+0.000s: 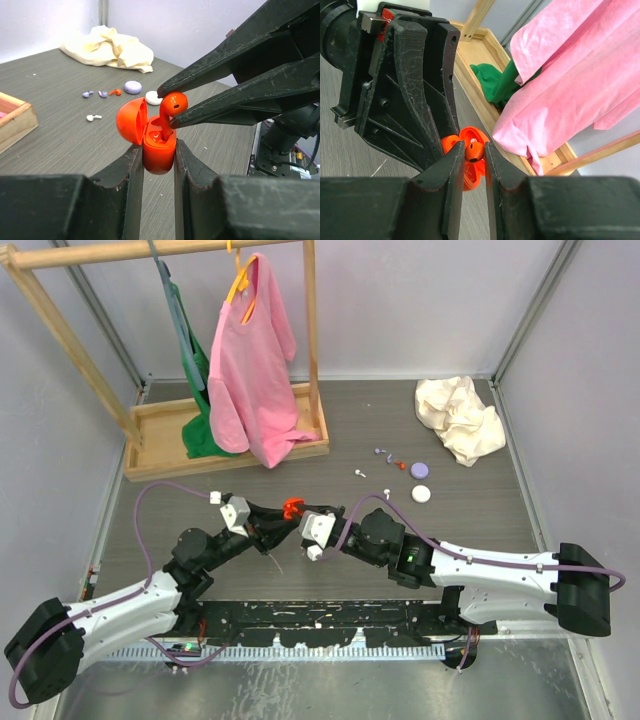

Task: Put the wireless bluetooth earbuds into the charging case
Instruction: Place the earbud in the charging case.

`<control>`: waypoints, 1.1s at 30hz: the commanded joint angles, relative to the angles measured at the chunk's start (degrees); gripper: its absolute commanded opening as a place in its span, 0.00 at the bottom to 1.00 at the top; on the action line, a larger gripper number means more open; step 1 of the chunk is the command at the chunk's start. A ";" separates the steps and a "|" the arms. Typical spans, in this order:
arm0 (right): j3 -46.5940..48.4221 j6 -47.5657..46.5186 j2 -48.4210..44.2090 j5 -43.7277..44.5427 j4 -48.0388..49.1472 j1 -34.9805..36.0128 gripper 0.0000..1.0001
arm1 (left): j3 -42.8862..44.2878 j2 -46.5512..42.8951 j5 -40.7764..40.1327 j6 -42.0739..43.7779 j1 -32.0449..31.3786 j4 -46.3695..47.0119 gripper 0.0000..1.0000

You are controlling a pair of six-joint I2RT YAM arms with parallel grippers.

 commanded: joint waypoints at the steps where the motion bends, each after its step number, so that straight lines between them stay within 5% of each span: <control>1: 1.45 3.89 0.34 1.96 0.80 0.29 0.28 | -0.04 0.08 -3.63 -0.41 0.17 8.92 0.00; 20: 3.54 6.13 0.96 3.59 0.23 0.30 0.32 | 0.90 0.86 0.63 3.42 0.16 4.04 0.00; 33: 15.93 11.09 1.35 1.72 -24.22 0.16 0.30 | 1.78 -1.36 4.04 9.48 0.17 -2.51 0.00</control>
